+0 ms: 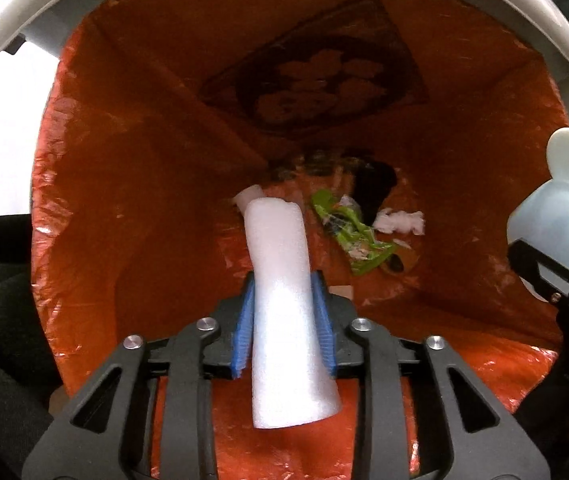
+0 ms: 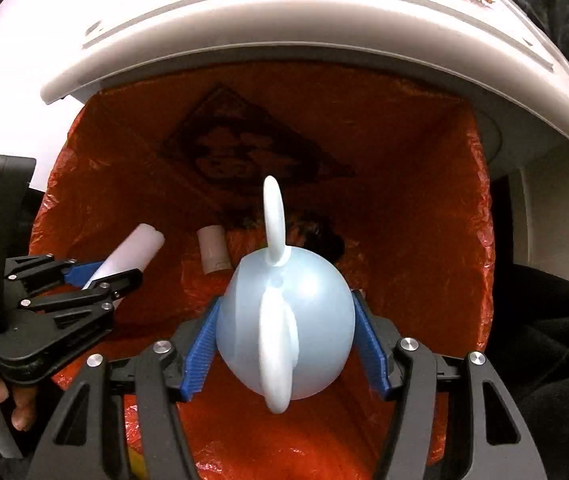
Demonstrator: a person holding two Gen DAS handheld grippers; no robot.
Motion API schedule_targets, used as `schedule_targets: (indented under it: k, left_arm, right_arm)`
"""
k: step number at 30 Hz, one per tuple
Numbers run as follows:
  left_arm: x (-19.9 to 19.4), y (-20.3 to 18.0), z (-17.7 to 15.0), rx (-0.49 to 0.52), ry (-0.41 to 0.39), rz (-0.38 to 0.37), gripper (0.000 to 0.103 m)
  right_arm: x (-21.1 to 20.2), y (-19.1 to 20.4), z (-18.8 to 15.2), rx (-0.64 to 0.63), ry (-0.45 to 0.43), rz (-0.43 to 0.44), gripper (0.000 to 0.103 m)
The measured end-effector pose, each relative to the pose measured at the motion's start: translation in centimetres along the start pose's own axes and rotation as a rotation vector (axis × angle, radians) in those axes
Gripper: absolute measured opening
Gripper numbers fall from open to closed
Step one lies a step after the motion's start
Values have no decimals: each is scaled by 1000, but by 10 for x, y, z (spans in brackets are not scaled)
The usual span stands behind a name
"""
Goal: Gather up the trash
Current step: 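Lower the foam tube and blue bottle into the bin, opening both tools, then grasp the orange Cici drink pouch with the right tool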
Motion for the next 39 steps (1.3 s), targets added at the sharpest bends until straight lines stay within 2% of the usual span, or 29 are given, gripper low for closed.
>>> schedule_targets:
  k: [2,3,19,23,28,32,35,39]
  left_arm:
    - [-2,4,0,-17,-14,3,68]
    - [-4,5,1,-29,-29,-5,69]
    - [-12,13,0,-58,-45,-16,69]
    - [-21,14,1,-61,-73,-33,69]
    - [-53,8,6,-36,-175,-83,69]
    - [-92,5,19,-4,-279,-113,69]
    - [-120,5,33,6,-360,-129,69]
    - [-147,8,55,20,-477,-96,70]
  right_arm:
    - [0,-1,1,13,3,-14,75]
    - [-3,-1,0,18,-9,-17,75]
    - [-15,-12,-2,77,-57,-2,77]
    - [-22,-14,0,91,-71,19,77]
    - [-50,-21,10,86,-116,52,77]
    - [-86,-33,33,65,-192,82,80]
    - [-113,-50,67,53,-273,69,83]
    - [-124,-77,119,149,-313,142,83]
Point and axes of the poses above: each gripper's, at about its wrist camera, not at the fingertips, and x roughly the way its jaws point, y to its left, z to its top, the point moved 2 cm from there along x, roughly the way its jaws point, and after that the axes turned 2 degrees about y, right-handed, at the moved point
